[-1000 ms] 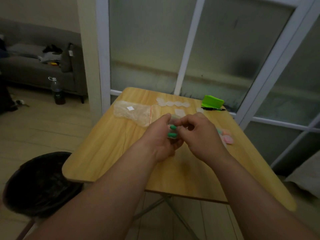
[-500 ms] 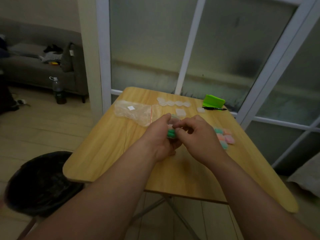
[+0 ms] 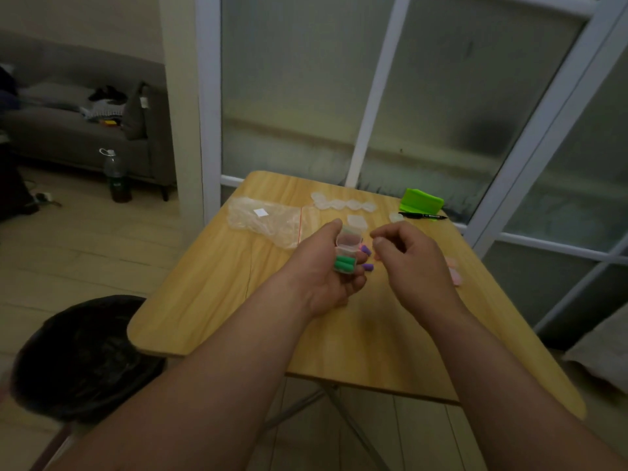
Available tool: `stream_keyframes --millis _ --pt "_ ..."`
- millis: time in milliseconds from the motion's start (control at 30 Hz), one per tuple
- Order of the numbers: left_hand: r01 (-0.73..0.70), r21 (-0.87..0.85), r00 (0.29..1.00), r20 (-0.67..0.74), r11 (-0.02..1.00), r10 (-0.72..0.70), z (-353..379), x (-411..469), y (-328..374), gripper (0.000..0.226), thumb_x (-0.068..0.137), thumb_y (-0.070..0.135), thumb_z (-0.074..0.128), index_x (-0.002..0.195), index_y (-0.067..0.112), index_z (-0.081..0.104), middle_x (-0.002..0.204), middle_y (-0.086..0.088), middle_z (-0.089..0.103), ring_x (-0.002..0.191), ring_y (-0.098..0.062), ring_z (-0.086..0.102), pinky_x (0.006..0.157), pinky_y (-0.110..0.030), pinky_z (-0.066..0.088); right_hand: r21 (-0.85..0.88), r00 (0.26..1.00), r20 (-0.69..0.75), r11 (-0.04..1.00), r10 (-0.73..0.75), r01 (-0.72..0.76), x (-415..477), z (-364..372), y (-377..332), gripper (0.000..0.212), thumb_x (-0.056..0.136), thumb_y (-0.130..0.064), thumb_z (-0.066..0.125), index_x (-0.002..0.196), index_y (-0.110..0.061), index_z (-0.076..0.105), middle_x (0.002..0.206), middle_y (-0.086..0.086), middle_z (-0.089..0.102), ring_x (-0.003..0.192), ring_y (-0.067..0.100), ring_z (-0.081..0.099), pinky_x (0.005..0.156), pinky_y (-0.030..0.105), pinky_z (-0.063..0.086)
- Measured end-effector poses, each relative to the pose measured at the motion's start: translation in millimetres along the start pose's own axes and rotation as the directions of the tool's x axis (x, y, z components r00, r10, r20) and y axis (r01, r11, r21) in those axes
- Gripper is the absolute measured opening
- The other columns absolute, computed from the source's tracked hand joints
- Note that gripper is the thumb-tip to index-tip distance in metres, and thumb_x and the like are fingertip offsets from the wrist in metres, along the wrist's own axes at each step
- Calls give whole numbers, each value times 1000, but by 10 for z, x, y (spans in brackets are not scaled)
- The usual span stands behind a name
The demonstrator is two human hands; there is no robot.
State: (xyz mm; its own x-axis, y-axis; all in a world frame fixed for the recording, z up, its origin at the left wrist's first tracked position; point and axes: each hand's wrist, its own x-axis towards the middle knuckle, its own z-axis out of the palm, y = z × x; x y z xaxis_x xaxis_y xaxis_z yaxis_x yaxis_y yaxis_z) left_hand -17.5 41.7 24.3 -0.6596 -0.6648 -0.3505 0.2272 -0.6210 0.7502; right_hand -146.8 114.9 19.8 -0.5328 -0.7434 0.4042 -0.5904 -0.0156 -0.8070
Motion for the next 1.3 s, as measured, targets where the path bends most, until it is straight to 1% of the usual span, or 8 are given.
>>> stream_keyframes --millis 167,400,500,567,733,867,1067,1300 --pt "14 15 998 64 1000 -15 27 -20 -14 54 107 55 40 130 11 62 82 -7 58 59 -17 51 57 -28 46 6 994 103 1000 26 -27 -28 5 -32 32 106 -15 51 129 -28 70 115 -16 70 93 -14 62 68 3 46" --pt "47 -8 999 28 999 -47 11 -57 0 61 107 55 40 139 7 59 82 -9 62 64 -18 54 61 -29 48 -34 987 162 999 -16 22 -132 4 -77 27 107 -23 54 125 -32 72 115 -16 70 102 -7 62 80 18 48" --pt "51 -36 998 24 998 -50 -6 -41 10 60 106 56 42 139 9 61 102 -15 75 80 -22 68 90 -36 54 -94 981 174 991 -79 97 -177 18 -68 19 104 -27 61 115 -35 74 114 -14 67 105 -2 60 80 17 45" --pt "50 -22 998 31 999 -49 -16 -28 18 60 107 55 40 136 8 63 90 -12 75 69 -22 74 117 -49 37 -174 973 202 973 -116 152 -210 33 -71 16 100 -30 68 114 -37 73 114 -16 66 108 -1 56 79 12 41" --pt "56 2 995 79 998 -56 6 -24 9 53 107 50 40 121 5 64 78 -9 62 63 -19 60 77 -36 47 -270 956 253 939 -146 214 -261 47 -67 25 93 -30 77 112 -39 64 106 -18 65 100 0 58 75 22 46" --pt "28 41 984 175 999 -35 14 -94 2 33 103 21 39 120 1 60 87 -13 64 65 -18 60 54 -24 55 -185 969 212 968 -129 169 -247 -10 -45 36 93 -22 80 119 -30 57 113 -13 65 97 -9 61 71 6 47" --pt "-16 78 983 183 997 1 -6 -77 -71 38 103 -2 42 138 -4 56 119 -24 71 93 -26 75 81 -32 63 -202 972 219 971 -83 129 -262 -87 18 73 91 -28 81 151 -36 41 130 -19 61 106 -2 66 86 16 53" --pt "-59 72 992 115 996 50 67 2 -136 38 102 -7 43 138 -5 55 126 -29 69 111 -33 74 88 -38 63 -300 985 157 946 -78 122 -306 -189 162 63 93 -41 77 148 -27 50 134 -11 58 121 6 56 96 27 50"
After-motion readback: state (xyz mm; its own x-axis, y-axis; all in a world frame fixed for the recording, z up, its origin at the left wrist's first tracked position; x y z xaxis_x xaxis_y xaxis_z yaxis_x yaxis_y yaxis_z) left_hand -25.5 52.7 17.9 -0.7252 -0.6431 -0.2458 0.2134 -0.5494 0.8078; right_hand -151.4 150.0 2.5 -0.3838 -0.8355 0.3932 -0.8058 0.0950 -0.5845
